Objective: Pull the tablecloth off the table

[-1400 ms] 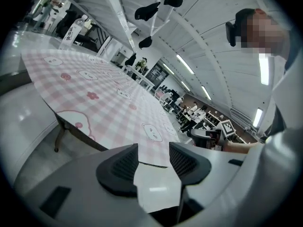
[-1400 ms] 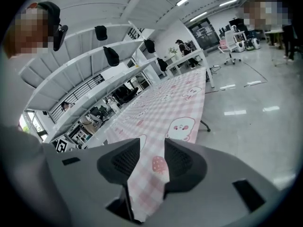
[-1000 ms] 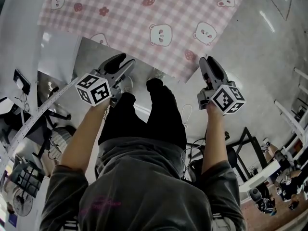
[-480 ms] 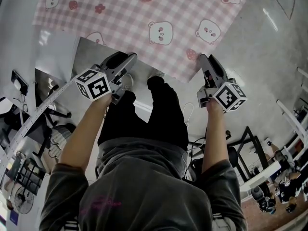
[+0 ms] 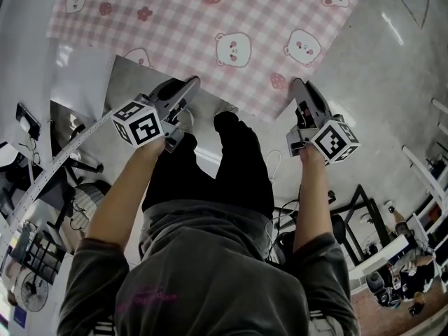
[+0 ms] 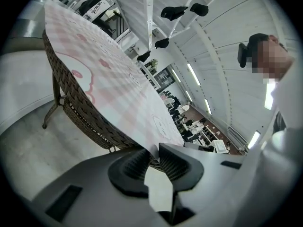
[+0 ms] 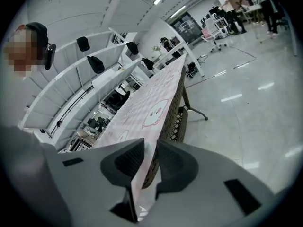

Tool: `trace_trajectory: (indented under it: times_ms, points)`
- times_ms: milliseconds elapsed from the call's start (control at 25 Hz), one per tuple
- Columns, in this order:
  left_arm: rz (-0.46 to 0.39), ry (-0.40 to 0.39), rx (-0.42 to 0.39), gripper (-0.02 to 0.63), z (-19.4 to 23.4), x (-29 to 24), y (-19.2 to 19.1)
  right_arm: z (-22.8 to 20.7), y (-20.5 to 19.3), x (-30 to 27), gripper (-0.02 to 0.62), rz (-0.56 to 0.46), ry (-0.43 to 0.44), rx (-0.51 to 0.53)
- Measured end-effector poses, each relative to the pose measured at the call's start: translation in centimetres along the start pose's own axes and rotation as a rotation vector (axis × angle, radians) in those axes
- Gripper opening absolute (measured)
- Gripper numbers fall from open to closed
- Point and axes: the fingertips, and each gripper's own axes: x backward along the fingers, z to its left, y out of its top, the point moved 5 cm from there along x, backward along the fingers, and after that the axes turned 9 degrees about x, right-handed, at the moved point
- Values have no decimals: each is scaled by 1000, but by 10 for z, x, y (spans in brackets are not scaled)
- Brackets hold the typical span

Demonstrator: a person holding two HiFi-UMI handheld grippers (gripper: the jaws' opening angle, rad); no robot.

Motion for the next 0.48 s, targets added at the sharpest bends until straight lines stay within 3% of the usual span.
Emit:
trace_trajectory:
  times_ms: [200,480]
  points:
    - [-8,-32,8,35,-4,2,2,4,6,4,24,-34,17,-15]
    - [-17,-61,-12,6,-10,0,7,9,9,4,6,-62,26,-26]
